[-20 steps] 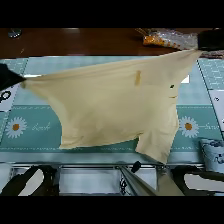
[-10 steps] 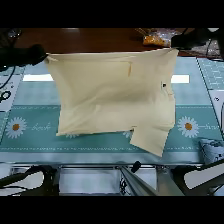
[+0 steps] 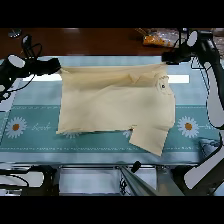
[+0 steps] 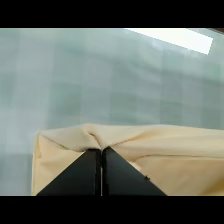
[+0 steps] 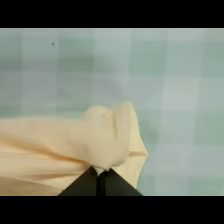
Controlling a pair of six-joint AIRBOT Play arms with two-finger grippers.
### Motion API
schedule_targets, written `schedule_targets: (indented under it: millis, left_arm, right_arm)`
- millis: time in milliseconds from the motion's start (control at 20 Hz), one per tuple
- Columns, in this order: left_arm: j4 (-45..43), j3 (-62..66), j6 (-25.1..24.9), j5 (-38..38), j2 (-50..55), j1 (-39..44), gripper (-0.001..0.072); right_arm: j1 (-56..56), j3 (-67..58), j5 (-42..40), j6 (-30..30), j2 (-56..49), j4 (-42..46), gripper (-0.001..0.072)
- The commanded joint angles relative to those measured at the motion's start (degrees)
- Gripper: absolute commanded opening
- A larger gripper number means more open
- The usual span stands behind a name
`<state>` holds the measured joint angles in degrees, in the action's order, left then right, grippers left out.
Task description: Fold the shirts.
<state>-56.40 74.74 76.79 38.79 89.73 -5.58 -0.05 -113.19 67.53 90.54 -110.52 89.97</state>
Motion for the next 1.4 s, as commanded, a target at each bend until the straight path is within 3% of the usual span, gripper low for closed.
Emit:
schedule_targets:
  millis: [0,100,250,550,600,650,700,750,850,1000,1200,1350]
  left_arm:
    - [-0.52,0.09,-1.11,7.21,0.66,-1.53,0.0018]
    - [-0.55,0.04,-1.11,14.21,0.81,-1.95,0.0018]
    - [-0.59,0.04,-1.14,20.46,1.25,-1.92,0.0018]
    - [-0.57,0.04,-1.07,22.01,1.79,-2.03,0.0025]
    - [-0.57,0.04,-1.09,22.71,1.75,-2.03,0.0076]
    - [-0.59,0.04,-1.11,23.71,1.75,-2.14,0.0188]
    - [-0.61,0.04,-1.11,25.11,1.75,-2.56,0.0334]
    - [-0.61,0.07,-1.09,27.02,1.73,-3.37,0.0436]
    - [-1.53,0.09,1.07,32.44,1.57,-6.1,0.046]
    - [-6.71,0.04,6.01,41.99,0.31,-11.98,0.046]
    - [-10.29,-4.46,4.46,45.86,-7.26,-18.91,0.0464]
    - [-9.57,-15.37,2.08,44.74,-14.27,-21.86,0.0466]
  right_arm:
    - [-0.02,-0.07,9.75,-2.99,-0.33,2.71,0.0016]
    - [0.0,-0.07,15.74,-4.04,-0.26,-0.17,0.0016]
    - [0.02,-0.07,18.21,-4.09,-0.26,-4.68,0.0017]
    - [0.04,-0.07,18.56,-1.97,-0.26,-5.05,0.0017]
    - [0.04,-0.07,19.21,-2.01,-0.26,-5.07,0.0023]
    - [0.04,-0.07,20.09,-2.43,-0.26,-4.94,0.0126]
    - [-0.04,-0.07,21.46,-3.17,-0.26,-4.79,0.0306]
    - [-0.24,-0.07,23.3,-3.63,-0.24,-3.98,0.0386]
    - [-0.48,-0.07,29.11,-4.83,0.13,0.11,0.044]
    - [-1.27,-0.04,35.65,-6.19,2.58,8.28,0.0447]
    - [-4.24,2.93,35.28,-5.66,9.6,7.91,0.0447]
    - [-7.65,14.47,30.08,-7.56,16.87,1.2,0.0549]
